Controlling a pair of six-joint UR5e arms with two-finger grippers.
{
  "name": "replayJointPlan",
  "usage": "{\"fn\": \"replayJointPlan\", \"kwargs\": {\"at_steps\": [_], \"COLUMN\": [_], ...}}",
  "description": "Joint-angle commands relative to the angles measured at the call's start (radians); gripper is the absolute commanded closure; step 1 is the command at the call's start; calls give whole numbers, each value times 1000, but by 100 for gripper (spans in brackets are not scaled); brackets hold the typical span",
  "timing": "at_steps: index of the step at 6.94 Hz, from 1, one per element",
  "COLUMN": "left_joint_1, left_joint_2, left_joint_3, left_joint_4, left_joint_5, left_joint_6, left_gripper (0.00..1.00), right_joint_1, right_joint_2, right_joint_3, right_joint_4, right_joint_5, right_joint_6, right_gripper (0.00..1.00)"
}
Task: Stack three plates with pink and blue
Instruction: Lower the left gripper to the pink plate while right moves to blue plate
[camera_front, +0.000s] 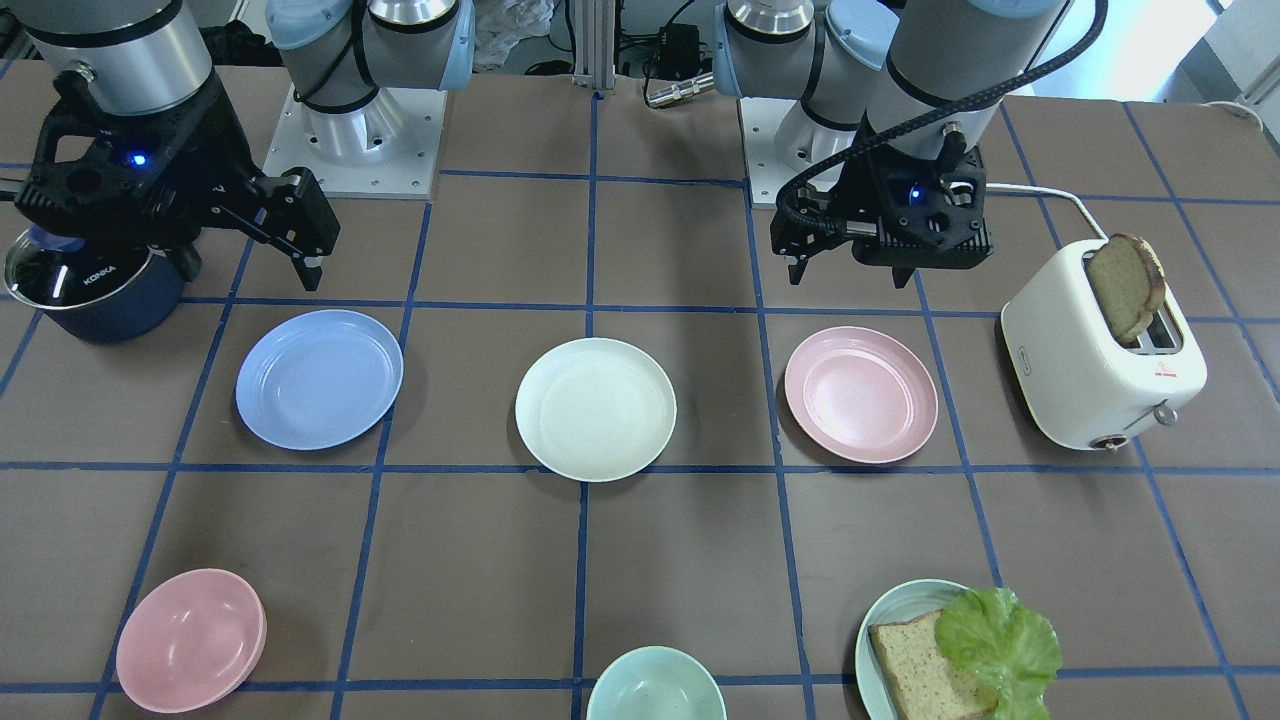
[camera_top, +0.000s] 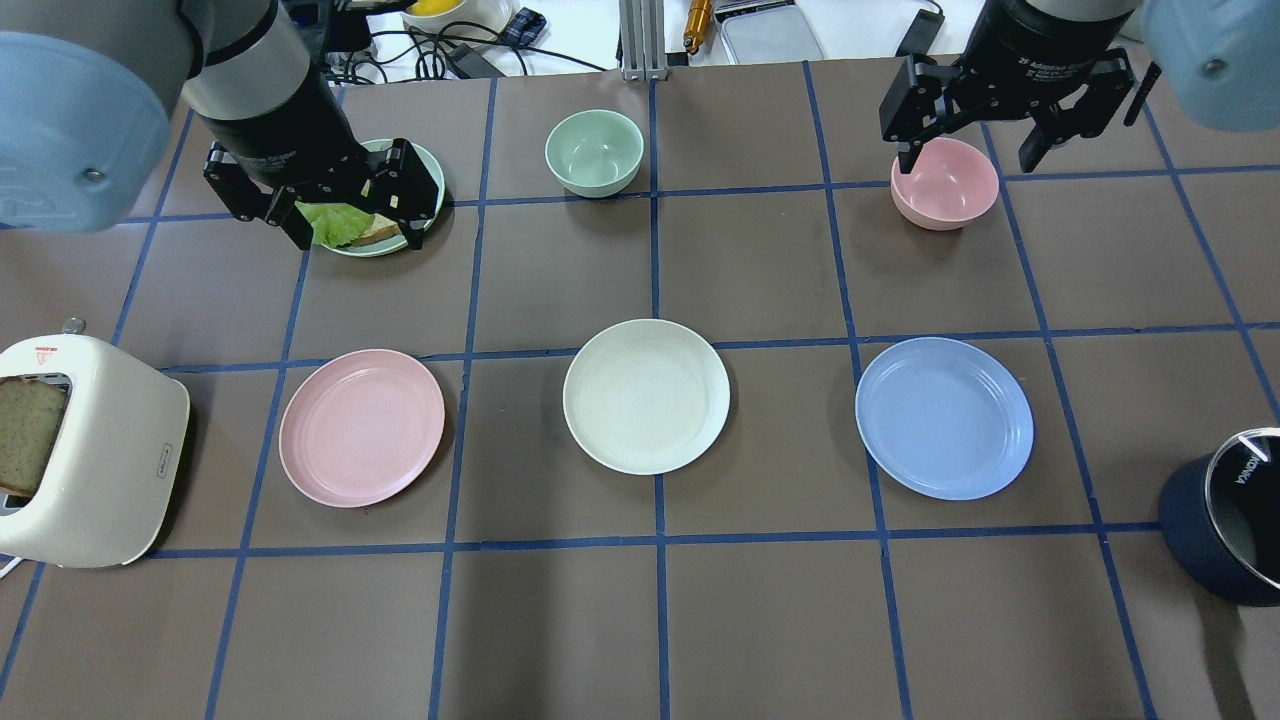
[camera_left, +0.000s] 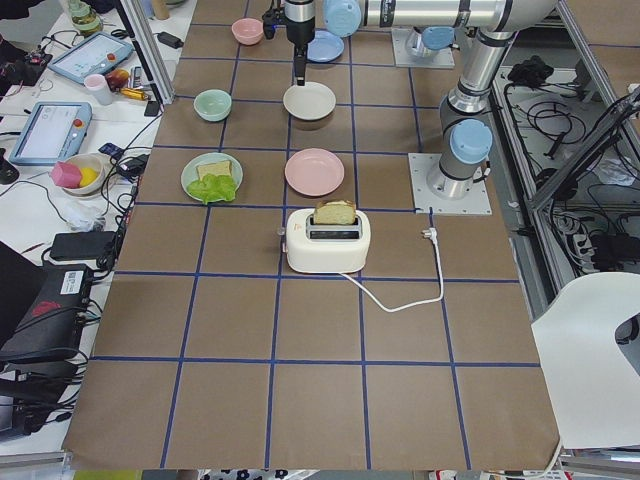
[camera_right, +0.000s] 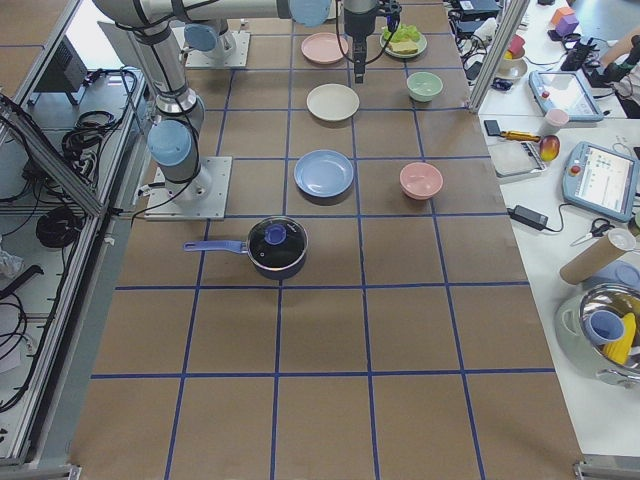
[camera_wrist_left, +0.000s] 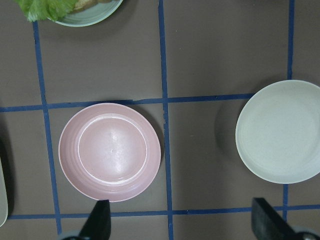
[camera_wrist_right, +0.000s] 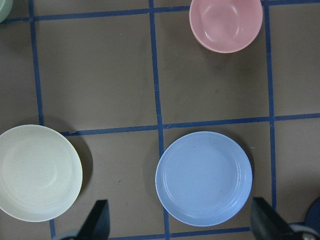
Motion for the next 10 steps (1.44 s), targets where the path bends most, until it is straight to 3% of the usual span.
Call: {"fn": "replayJointPlan", "kwargs": {"at_steps": [1, 3, 6, 8, 10], "left_joint_1": [-7, -7, -7, -7, -7], "left_joint_2": [-9, -13, -33, -67, -96], "left_joint_3": [-136, -285, -369, -370, -370], "left_joint_4": [112, 292, 345, 346, 346], "left_joint_5": [0, 61, 80, 80, 78], "left_joint_6": [-50, -55, -63, -63, -92], "left_gripper": [0, 4, 19, 36, 37], "right_joint_1": [-5, -12, -67, -177, -299], "right_joint_2": [-7, -5, -2, -5, 5], "right_joint_3": [39, 49, 134, 321, 496], "right_joint_4": [-13, -12, -26, -146, -368], "right_joint_5": [-6, -8, -5, -6, 4], "right_joint_6": [4, -9, -21, -51, -206], "right_gripper": [0, 0, 0, 0, 0]}}
